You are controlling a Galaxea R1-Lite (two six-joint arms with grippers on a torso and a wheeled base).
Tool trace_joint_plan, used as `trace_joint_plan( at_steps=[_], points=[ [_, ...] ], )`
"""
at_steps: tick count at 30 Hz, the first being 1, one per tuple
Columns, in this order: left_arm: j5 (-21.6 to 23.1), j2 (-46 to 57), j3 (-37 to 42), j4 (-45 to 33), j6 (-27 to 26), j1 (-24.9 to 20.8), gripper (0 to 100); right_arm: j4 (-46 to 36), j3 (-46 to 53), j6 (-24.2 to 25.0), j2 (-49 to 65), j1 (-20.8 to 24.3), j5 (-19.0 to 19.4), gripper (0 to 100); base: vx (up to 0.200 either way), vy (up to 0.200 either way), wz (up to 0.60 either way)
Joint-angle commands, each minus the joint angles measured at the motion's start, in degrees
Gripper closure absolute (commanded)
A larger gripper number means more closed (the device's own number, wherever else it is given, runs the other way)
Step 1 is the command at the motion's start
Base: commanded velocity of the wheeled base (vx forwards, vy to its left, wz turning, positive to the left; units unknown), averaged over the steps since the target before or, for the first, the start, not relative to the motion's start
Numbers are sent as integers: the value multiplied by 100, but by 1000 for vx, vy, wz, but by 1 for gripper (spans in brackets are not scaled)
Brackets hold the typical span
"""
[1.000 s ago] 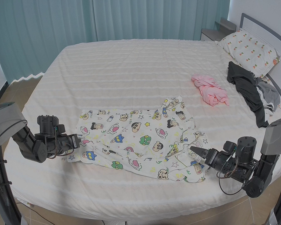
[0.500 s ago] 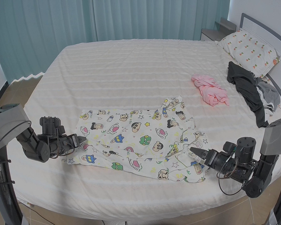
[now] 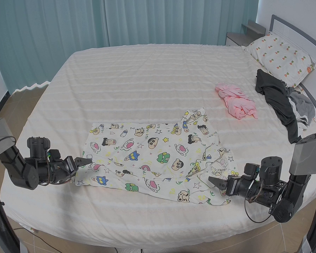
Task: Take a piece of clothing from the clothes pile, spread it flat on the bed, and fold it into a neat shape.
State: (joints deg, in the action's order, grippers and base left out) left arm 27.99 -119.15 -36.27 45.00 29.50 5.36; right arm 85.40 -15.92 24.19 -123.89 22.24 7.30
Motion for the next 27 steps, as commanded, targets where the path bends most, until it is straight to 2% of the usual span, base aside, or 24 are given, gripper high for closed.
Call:
trace_joint_plan(
  at_steps=[1, 6, 7, 8, 11, 14, 16, 17, 27],
  points=[
    [910, 744, 911, 9, 56, 483, 0, -735, -508, -995, -38, 26, 219, 0, 0, 0, 0],
    [1850, 648, 1271, 18, -32, 668, 0, -2071, -1300, -1997, 137, -141, 615, 0, 0, 0, 0],
    [1850, 648, 1271, 18, -32, 668, 0, -2071, -1300, -1997, 137, -141, 615, 0, 0, 0, 0],
    [1938, 560, 1280, 53, -234, 712, 0, -2537, -1598, -2278, 164, -193, 738, 0, 0, 0, 0],
    [1974, 445, 1403, 176, -559, 808, 0, -3046, -1967, -2665, 181, -264, 834, 0, 0, 0, 0],
    [1982, 384, 1456, 220, -647, 808, 0, -3134, -2091, -2717, 199, -264, 861, 0, 0, 0, 0],
    [1974, 296, 1596, 519, -744, 808, 0, -3565, -2345, -2779, 243, -246, 861, 0, 0, 0, 0],
    [1974, 287, 1605, 572, -744, 808, 0, -3697, -2363, -2823, 278, -246, 861, 100, 0, 0, 0],
    [1974, 261, 1632, 616, -735, 808, 0, -3969, -2143, -2972, 594, -193, 984, 100, 0, 0, 0]
  ],
)
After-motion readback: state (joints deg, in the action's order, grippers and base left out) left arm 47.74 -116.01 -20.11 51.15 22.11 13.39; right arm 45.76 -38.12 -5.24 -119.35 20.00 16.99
